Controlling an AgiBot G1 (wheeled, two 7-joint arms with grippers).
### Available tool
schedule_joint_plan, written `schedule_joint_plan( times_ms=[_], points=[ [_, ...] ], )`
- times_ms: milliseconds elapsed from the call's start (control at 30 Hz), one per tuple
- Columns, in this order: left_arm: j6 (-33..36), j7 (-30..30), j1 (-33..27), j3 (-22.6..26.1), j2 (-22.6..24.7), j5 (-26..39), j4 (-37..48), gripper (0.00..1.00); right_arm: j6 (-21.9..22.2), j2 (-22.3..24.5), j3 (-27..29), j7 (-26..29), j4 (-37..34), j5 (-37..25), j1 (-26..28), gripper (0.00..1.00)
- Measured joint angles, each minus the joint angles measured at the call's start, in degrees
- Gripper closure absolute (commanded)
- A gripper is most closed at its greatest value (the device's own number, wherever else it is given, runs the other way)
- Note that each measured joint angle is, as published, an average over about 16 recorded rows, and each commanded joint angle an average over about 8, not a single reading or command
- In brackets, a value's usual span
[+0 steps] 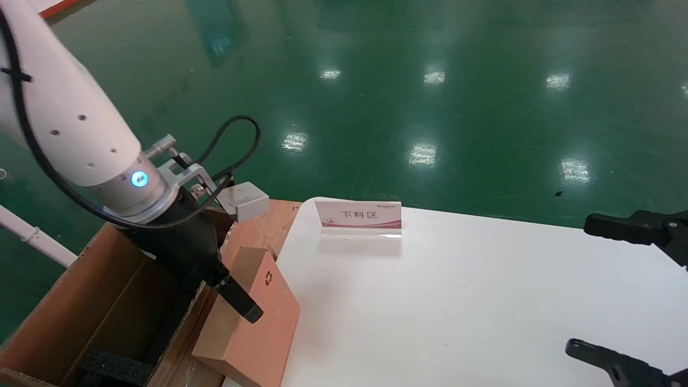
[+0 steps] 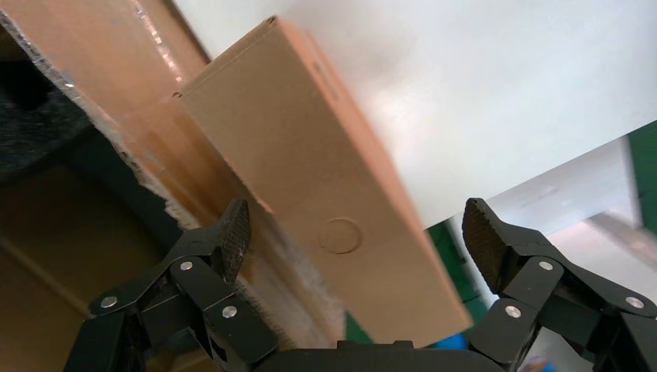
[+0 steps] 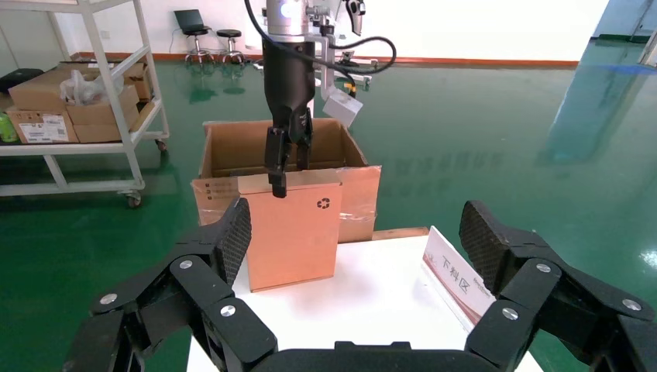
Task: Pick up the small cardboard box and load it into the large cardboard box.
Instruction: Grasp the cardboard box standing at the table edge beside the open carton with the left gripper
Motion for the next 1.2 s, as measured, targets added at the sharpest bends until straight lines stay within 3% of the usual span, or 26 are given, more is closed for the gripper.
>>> schedule_joint_plan(
  times_ms=[1200],
  points=[
    [-2.4, 3.3, 3.4, 2.0, 0.1, -0.5, 2.9, 0.00, 0.0, 0.0, -0.1, -0.1, -0.1, 0.1, 0.0, 0.00]
  ],
)
